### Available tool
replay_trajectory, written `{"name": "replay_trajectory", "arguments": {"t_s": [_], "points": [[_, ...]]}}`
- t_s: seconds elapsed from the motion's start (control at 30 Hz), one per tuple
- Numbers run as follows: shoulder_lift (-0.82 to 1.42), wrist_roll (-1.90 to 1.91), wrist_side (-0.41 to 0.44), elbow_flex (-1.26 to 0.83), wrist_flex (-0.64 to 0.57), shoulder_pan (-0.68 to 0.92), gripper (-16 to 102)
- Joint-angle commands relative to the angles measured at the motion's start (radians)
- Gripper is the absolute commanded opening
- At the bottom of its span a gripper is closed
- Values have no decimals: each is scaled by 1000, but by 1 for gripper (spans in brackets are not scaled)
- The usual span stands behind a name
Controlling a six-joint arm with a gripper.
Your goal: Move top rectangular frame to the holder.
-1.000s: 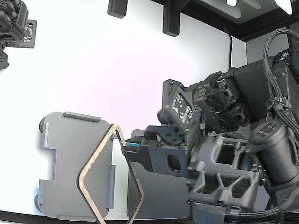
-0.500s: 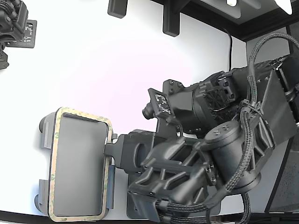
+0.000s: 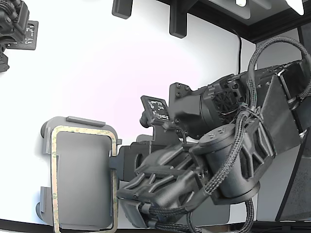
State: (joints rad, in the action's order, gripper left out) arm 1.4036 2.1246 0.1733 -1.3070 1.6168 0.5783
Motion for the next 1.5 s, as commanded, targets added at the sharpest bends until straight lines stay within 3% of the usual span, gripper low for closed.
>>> {"name": "replay_trajectory", "arguments": {"t_s": [0.0, 1.47], "points": [[11, 17, -6, 18, -3, -23, -13], [-8, 61, -54, -58, -28, -49, -13]]}}
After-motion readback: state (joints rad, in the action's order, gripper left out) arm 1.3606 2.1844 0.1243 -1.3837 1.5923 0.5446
